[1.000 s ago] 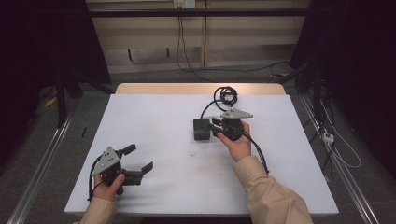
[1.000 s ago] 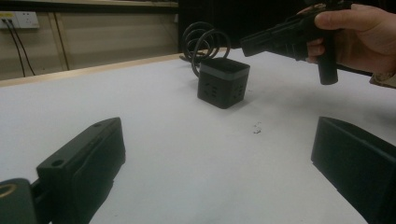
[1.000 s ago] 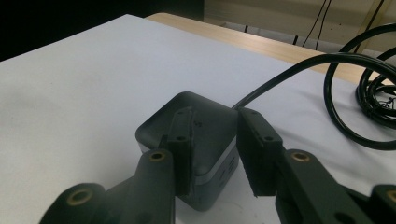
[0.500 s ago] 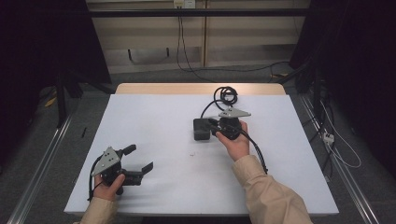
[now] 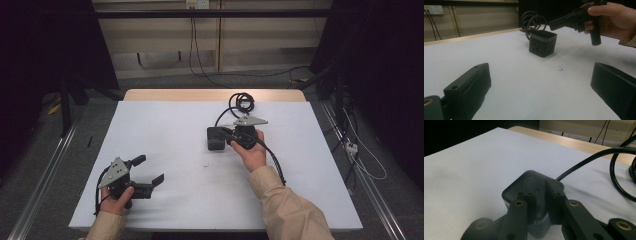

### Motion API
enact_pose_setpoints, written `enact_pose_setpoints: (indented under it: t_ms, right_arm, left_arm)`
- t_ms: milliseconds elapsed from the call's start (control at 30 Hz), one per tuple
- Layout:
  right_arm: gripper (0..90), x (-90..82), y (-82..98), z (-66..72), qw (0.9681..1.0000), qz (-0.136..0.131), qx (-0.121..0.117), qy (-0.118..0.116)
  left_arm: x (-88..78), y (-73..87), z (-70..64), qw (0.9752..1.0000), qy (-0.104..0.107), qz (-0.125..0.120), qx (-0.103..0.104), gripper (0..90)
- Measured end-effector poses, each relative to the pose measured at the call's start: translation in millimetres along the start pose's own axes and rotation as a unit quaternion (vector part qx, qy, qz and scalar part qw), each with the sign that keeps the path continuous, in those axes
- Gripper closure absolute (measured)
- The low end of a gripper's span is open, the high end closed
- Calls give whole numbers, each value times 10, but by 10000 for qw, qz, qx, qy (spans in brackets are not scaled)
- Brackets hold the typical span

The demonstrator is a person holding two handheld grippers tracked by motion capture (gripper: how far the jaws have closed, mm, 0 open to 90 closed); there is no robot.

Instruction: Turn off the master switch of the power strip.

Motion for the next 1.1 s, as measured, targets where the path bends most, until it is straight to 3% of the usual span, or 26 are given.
enact_pose_setpoints:
  t_ms: [667, 1100]
  right_arm:
    - [865, 44, 6, 15, 9999, -4, 67, -91]
    - [900, 76, -15, 72, 9998, 45, -38, -192]
  left_arm:
    - [-1, 0, 3, 10000, 1, -3, 4, 28]
    - [-3, -1, 2, 10000, 0, -5, 4, 28]
Point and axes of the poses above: each handheld gripper's, and its own axes: x roughly forward along the jaws, y roughly out of its underside, z roughly to its left, the point moved 3 cm from there along x, roughly forward along the jaws, and after that the axes turned 7 degrees about x, right-handed, at the moved point
